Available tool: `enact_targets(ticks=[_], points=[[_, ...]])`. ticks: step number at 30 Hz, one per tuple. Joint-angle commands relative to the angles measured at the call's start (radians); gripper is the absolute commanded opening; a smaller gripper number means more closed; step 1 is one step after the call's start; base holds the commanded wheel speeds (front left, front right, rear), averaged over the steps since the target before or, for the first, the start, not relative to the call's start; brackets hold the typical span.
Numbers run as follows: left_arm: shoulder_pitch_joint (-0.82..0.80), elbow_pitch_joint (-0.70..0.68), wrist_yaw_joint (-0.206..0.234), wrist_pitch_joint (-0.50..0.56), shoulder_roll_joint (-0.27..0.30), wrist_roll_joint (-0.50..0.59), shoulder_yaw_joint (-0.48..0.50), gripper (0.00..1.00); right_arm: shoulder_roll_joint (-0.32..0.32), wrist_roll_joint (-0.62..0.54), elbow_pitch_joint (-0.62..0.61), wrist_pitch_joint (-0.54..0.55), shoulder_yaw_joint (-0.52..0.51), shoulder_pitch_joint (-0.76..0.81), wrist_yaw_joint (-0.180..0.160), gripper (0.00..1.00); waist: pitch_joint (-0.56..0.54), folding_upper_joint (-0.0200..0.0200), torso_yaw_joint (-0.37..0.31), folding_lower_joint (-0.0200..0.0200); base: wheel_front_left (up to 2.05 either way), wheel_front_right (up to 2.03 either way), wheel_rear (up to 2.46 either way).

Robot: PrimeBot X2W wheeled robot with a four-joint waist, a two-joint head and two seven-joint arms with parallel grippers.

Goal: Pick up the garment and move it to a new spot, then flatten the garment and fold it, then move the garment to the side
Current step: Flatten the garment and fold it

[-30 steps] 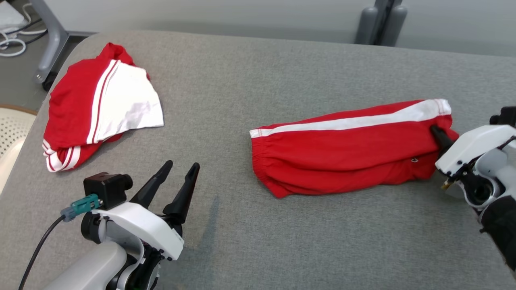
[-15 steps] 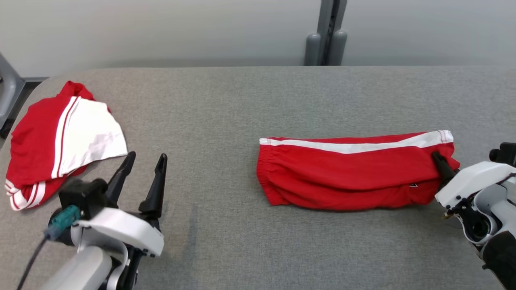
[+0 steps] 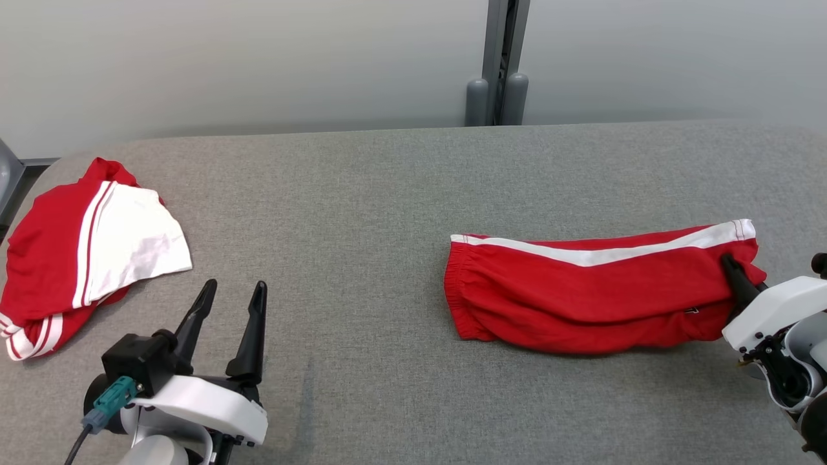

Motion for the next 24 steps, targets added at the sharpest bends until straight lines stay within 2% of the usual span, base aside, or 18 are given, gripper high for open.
enact_targets(ticks=[1,11,19,24], points=[[0.008,0.007,-0.010,-0.002,-0.006,0.011,0.010,1.00,-0.010,-0.008,-0.003,-0.009,0.003,0.001,0.002,0.00,-0.004,0.0000,0.003,0.0000,0.00,0.00,0.00],[0.030,0.047,-0.052,-0.002,-0.045,0.034,0.039,1.00,0.030,-0.032,-0.073,-0.024,0.028,-0.035,0.002,0.00,-0.030,0.0000,0.040,0.0000,0.00,0.00,0.00],[0.043,0.077,-0.074,-0.002,-0.066,0.043,0.045,1.00,0.111,-0.009,-0.133,0.004,0.053,-0.031,0.002,0.00,-0.047,0.0000,0.093,0.0000,0.00,0.00,0.00],[0.043,0.094,-0.078,-0.002,-0.070,0.042,0.044,1.00,0.165,0.020,-0.101,0.029,0.054,-0.013,0.002,0.00,-0.055,0.0000,0.129,0.0000,0.00,0.00,0.00]])
